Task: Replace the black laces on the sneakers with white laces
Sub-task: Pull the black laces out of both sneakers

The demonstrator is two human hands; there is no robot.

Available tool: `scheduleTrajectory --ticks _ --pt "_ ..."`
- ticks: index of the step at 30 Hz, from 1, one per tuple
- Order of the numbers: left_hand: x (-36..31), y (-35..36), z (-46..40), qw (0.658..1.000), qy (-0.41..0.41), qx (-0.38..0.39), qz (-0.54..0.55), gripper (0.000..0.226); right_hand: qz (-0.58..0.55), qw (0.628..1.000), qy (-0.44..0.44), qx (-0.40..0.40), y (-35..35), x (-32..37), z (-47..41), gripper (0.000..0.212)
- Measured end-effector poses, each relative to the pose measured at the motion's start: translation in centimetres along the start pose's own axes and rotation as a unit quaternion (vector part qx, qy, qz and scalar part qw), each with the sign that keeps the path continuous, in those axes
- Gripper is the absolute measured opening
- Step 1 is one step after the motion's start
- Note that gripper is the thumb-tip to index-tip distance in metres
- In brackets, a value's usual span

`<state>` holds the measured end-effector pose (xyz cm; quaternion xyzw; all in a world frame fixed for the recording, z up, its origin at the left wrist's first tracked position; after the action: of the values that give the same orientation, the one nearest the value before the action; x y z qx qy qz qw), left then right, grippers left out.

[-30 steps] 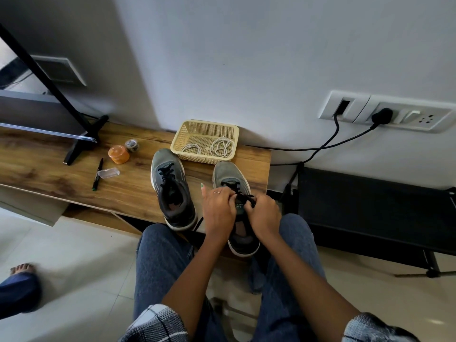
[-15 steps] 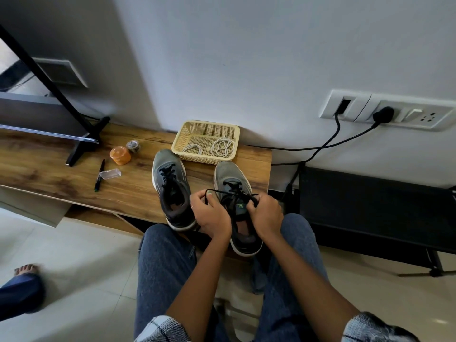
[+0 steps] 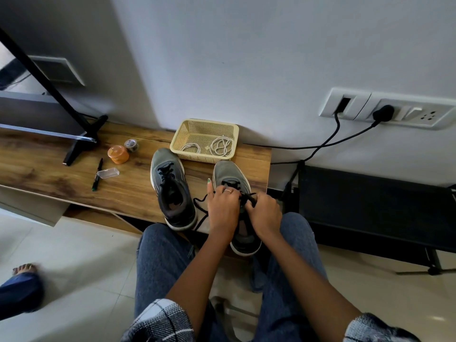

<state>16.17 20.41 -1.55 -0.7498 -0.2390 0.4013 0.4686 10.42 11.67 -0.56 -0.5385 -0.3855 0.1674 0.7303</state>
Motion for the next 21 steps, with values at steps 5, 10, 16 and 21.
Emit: scheduleTrajectory --ticks 5,10,16,21 --pt "-0.1 -0.1 0.5 0.997 -0.008 -0.020 0.073 0.011 0.009 1.000 0.004 -0.005 0.0 0.1 0.2 0.019" --pt "0.1 -0.2 1.6 0.966 -0.085 -0.077 0.231 0.010 -0.009 1.000 0.016 -0.010 0.1 0.1 0.2 0.016" --pt "1.2 -2.3 2.1 0.784 -0.344 -0.305 0.417 0.005 -0.027 0.998 0.054 0.000 -0.1 -1.0 -0.4 0.020" --pt "3.8 -4.4 1.3 0.796 -0.350 -0.260 0.420 0.009 -0.018 0.999 0.041 0.009 0.1 -0.9 -0.6 0.021"
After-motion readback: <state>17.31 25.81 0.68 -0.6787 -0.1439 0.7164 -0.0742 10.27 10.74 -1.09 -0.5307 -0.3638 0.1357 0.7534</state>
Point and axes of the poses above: each hand's wrist, its own z-axis away from the middle knuckle, its own y-axis out of the palm, x = y × z, the point moved 2 cm from there along -z, towards the middle knuckle, and after that the axes turned 11 degrees about z, right-handed, at the moved point
